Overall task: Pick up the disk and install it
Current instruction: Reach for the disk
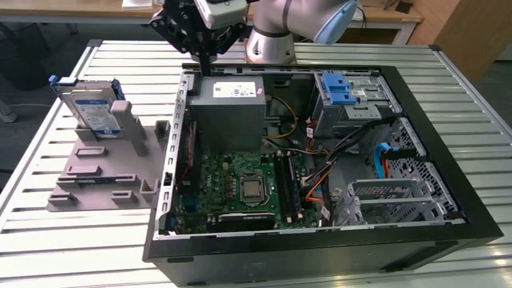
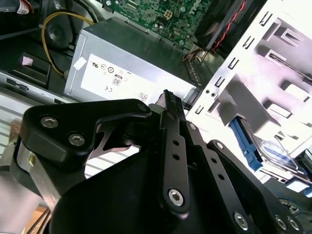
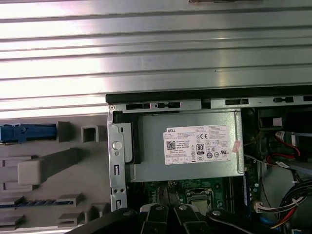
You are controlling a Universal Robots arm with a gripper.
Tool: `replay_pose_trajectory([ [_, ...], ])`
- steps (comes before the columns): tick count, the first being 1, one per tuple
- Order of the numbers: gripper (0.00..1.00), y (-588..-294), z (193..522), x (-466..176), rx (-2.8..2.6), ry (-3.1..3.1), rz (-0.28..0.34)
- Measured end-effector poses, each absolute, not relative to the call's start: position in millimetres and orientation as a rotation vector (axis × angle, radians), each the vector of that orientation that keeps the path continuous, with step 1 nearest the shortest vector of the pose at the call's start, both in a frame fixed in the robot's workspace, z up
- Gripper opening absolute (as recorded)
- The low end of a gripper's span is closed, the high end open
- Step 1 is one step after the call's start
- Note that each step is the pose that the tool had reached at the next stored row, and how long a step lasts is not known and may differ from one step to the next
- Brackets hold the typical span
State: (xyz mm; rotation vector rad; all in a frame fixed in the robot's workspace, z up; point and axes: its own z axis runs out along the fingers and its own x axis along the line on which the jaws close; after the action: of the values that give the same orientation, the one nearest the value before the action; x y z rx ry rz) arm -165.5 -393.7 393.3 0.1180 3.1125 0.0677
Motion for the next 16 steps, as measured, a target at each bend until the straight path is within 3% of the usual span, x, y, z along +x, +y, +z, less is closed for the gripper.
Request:
replay_pose_trajectory([
  [16,0.11,-392,393,-181,0.118,3.112,0.068],
])
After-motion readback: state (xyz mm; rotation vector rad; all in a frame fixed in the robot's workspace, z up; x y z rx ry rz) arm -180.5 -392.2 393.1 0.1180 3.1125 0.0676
